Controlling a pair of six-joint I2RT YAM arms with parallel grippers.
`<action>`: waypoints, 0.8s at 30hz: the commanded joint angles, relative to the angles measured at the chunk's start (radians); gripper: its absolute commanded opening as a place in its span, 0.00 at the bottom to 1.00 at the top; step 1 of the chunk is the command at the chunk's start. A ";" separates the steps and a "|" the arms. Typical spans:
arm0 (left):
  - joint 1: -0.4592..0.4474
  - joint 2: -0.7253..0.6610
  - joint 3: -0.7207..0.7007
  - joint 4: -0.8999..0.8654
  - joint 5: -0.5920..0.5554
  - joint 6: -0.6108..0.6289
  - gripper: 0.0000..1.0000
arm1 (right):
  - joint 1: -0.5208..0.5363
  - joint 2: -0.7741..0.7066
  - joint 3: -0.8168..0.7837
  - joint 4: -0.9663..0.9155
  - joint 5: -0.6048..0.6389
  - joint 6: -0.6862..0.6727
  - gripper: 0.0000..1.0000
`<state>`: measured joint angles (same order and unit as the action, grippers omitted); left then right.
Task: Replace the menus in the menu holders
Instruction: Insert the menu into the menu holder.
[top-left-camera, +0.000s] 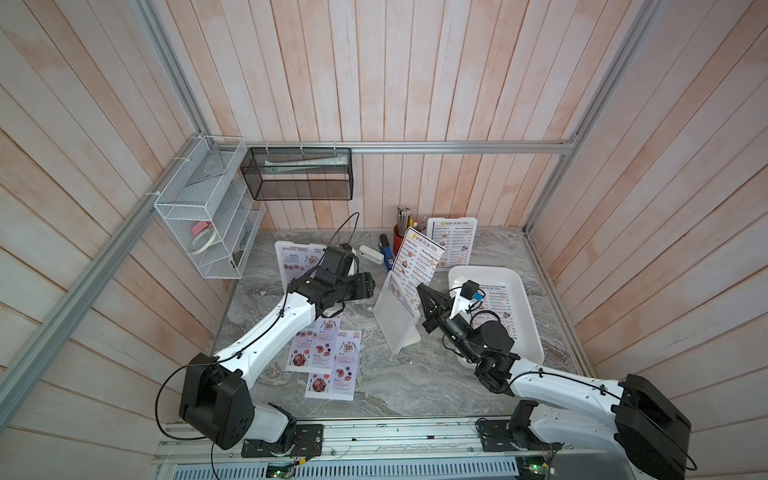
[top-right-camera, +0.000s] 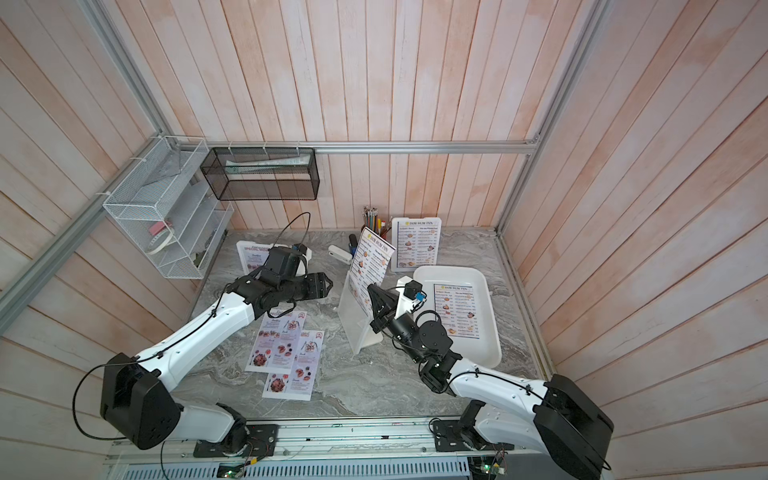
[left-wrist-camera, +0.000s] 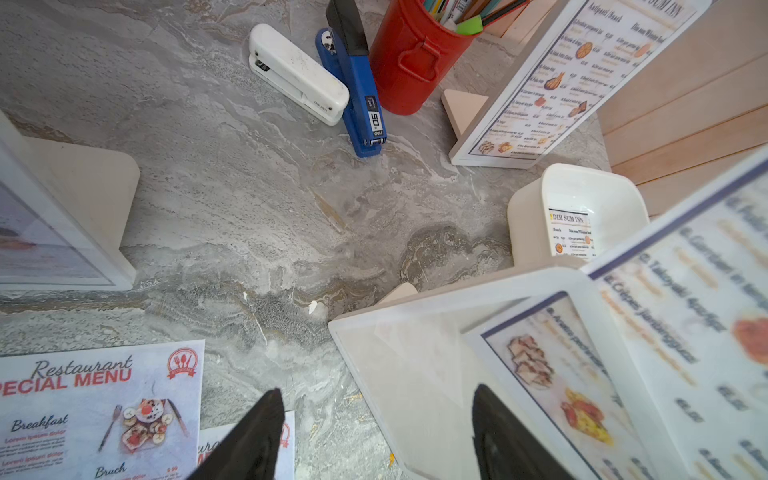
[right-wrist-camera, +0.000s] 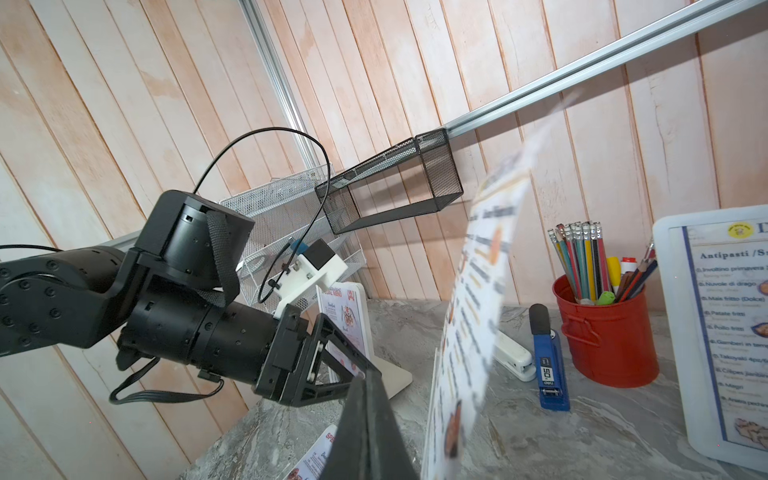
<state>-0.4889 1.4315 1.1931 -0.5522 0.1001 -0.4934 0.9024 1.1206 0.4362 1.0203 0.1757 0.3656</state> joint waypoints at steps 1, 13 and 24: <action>0.005 0.011 0.031 0.026 0.015 0.007 0.74 | 0.006 -0.011 -0.014 -0.011 0.035 -0.013 0.05; 0.011 0.013 0.051 0.011 0.000 0.023 0.74 | -0.077 -0.262 0.293 -0.891 0.034 0.157 0.21; 0.010 0.036 0.088 -0.002 0.015 0.027 0.74 | -0.526 -0.245 0.343 -1.181 -0.636 0.666 0.41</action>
<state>-0.4824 1.4555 1.2449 -0.5507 0.1005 -0.4885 0.3820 0.8593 0.8043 -0.0864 -0.2493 0.8463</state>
